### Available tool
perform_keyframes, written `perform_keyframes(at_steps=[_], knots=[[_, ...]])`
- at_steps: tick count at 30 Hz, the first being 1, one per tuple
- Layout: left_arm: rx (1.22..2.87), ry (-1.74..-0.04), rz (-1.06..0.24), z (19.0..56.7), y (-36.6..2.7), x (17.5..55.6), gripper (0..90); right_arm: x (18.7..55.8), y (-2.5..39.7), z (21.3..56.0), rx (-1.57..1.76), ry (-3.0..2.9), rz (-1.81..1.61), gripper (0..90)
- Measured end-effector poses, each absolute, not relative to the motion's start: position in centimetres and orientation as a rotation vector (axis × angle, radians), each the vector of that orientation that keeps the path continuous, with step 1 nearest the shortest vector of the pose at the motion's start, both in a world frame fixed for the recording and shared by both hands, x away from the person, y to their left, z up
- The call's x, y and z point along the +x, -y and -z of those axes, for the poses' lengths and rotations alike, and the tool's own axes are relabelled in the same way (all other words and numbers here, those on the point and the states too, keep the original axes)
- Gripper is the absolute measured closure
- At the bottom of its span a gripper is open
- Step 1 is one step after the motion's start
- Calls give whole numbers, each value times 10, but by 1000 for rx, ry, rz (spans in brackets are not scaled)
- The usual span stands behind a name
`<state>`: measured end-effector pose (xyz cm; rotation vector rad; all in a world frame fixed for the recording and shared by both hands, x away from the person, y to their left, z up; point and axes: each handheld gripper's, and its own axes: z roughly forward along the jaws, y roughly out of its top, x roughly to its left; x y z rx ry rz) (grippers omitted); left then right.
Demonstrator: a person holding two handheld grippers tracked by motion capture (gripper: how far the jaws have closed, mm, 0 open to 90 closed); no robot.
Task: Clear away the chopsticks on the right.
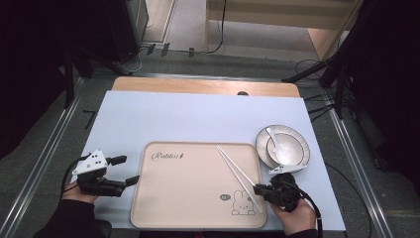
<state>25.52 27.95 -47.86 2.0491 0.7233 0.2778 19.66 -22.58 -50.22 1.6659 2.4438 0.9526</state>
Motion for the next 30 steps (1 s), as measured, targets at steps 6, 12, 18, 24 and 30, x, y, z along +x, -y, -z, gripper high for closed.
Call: perform_keyframes(at_steps=[6,12,18,24,30], knots=[[2048,-718,-274,479,-279,255,164,202,219,511,1658,-2483,-908,838],[2048,-718,-274,479,-279,255,164,205,218,517,1669,-2497,-917,833],[2049,-720,-274,478,-279,255,164,211,221,521,1684,-2510,-960,786],[2048,-724,-275,479,-279,256,164,212,226,515,1672,-2502,-998,723],[2049,-719,-273,479,-279,255,164,217,234,505,1607,-2476,-1115,553]])
